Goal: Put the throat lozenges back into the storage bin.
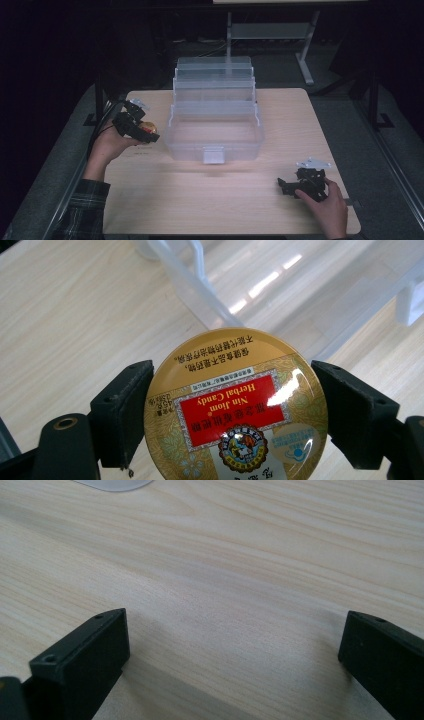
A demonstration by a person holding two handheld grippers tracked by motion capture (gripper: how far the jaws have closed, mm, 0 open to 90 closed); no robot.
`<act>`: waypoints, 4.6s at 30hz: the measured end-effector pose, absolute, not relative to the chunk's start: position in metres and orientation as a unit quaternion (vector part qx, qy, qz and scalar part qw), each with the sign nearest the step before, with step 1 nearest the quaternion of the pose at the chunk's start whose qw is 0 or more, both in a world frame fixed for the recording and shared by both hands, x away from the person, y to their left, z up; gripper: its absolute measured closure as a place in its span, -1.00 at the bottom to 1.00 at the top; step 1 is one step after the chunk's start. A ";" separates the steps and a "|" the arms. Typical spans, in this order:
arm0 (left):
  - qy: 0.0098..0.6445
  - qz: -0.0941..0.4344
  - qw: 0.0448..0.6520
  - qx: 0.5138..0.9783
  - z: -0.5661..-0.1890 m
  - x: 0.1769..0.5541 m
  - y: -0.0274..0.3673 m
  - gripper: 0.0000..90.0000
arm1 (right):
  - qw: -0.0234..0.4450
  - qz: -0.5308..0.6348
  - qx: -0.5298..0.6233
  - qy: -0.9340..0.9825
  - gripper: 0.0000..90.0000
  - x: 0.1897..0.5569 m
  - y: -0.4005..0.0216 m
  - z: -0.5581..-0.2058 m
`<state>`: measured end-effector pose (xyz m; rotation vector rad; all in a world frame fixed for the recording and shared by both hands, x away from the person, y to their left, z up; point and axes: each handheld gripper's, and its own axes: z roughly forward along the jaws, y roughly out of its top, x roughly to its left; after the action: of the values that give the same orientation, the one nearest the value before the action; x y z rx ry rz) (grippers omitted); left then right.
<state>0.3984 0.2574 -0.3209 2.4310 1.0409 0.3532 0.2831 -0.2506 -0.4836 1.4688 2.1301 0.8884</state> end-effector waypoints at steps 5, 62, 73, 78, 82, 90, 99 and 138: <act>0.374 0.129 0.235 0.888 -0.316 0.402 0.251 -0.56 | 0.201 0.318 0.526 0.763 -1.00 0.283 -0.251 -0.484; 0.320 0.100 0.212 0.918 -0.344 0.437 0.172 -0.56 | 0.201 0.318 0.526 0.763 -1.00 0.283 -0.251 -0.484; 0.322 0.102 0.216 0.916 -0.344 0.437 0.173 -0.57 | 0.201 0.318 0.526 0.763 -1.00 0.283 -0.251 -0.484; 0.322 0.104 0.214 0.916 -0.344 0.437 0.174 -0.58 | 0.201 0.318 0.526 0.763 -1.00 0.283 -0.251 -0.484; 0.325 0.104 0.219 0.914 -0.343 0.437 0.175 -0.58 | 0.201 0.318 0.526 0.763 -1.00 0.283 -0.251 -0.484; 0.325 0.107 0.220 0.914 -0.340 0.437 0.177 -0.58 | 0.202 0.318 0.526 0.763 -1.00 0.283 -0.251 -0.484; 0.325 0.112 0.226 0.912 -0.336 0.433 0.180 -0.58 | 0.202 0.318 0.526 0.763 -1.00 0.283 -0.251 -0.484; 0.364 0.129 0.267 0.883 -0.342 0.382 0.234 -0.69 | 0.202 0.318 0.526 0.763 -1.00 0.283 -0.251 -0.484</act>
<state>0.3823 0.2342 -0.3425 2.3838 0.9812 0.3486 0.2830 -0.2506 -0.4836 1.4687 2.1301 0.8886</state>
